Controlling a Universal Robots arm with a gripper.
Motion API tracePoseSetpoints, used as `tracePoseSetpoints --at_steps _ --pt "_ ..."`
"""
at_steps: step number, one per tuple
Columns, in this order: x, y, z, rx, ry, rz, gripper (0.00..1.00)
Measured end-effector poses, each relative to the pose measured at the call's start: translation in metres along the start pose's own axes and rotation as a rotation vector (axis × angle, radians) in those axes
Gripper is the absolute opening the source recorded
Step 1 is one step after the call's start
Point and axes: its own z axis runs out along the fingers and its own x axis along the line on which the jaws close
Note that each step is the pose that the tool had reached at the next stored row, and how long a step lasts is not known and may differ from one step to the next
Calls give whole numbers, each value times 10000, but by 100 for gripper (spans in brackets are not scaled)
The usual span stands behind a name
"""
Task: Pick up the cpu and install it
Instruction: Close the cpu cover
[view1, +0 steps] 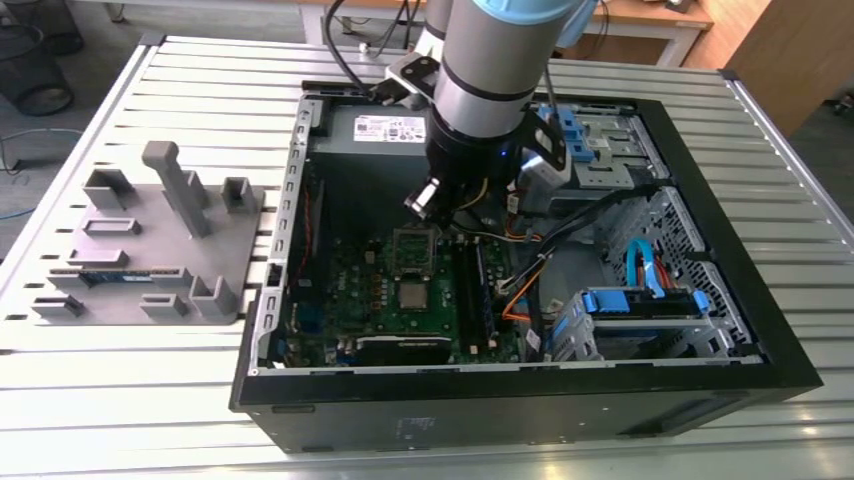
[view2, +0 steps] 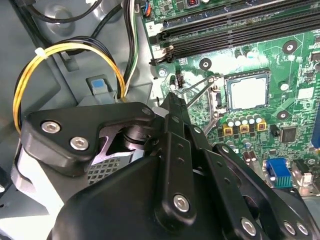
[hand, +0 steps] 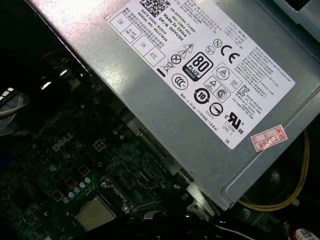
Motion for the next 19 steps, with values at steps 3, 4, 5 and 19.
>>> tracePoseSetpoints --at_steps 3,4,5,19 --pt "4 -3 -3 -8 25 -185 11" --pt "6 -5 -4 -11 32 -246 11" --pt "7 -7 -5 -13 40 -305 11" --pt "45 -41 -27 -43 113 -889 11"
